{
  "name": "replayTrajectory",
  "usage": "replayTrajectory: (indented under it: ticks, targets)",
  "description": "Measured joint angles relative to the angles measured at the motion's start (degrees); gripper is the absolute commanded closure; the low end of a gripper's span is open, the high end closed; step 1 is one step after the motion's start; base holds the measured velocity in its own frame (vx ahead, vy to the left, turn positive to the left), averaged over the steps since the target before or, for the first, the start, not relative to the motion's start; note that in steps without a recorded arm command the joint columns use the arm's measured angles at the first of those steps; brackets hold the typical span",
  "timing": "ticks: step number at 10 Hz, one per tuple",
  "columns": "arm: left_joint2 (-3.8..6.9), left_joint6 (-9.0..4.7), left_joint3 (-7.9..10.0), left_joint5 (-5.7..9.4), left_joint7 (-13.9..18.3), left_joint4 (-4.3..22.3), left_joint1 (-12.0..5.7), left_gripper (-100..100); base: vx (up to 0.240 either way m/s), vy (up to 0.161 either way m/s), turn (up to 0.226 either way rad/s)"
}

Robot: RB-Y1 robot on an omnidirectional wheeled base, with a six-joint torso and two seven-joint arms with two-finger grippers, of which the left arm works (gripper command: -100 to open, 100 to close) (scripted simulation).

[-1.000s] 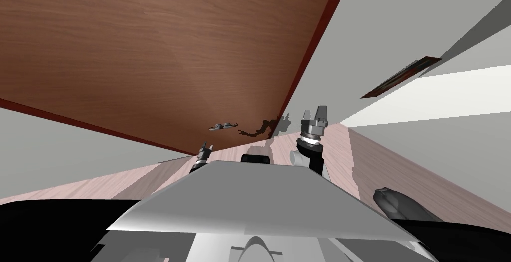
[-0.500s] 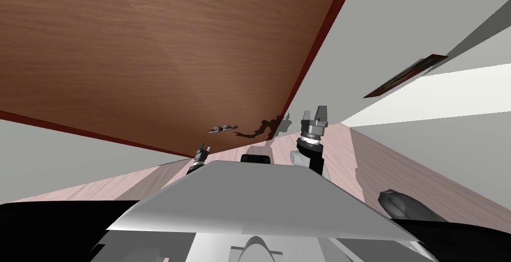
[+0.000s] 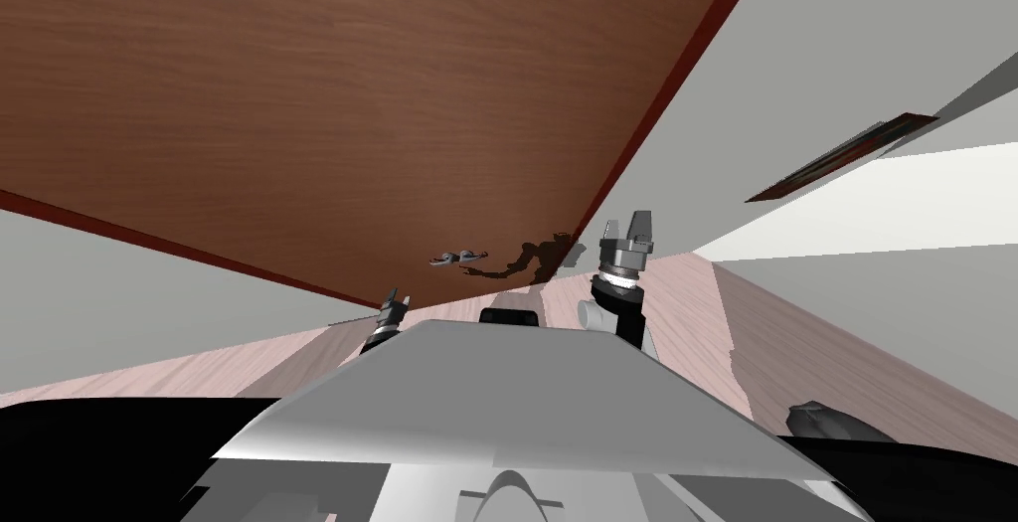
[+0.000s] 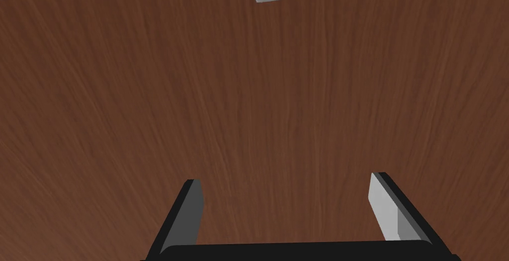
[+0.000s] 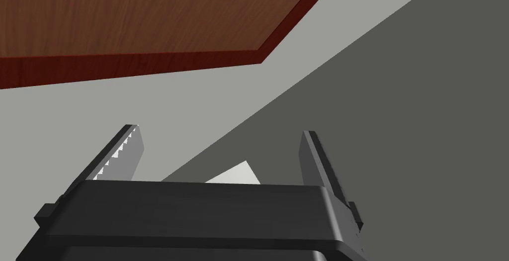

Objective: Pull the door open

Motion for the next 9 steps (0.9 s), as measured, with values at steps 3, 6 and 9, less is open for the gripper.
replayTrajectory:
  ticks: [3, 6, 9]
  targets:
    - [-0.76, 1.10, 0.21, -0.12, -0.76, -0.36, -1.31, -100, 0.164, 0.025, -0.078]
    - [-1.28, 2.75, -0.09, -0.33, -1.09, -4.13, -0.90, -100, 0.089, -0.080, -0.093]
    - [-1.80, 0.26, -0.95, -0.96, -0.60, -0.57, -4.26, -100, 0.053, -0.042, -0.056]
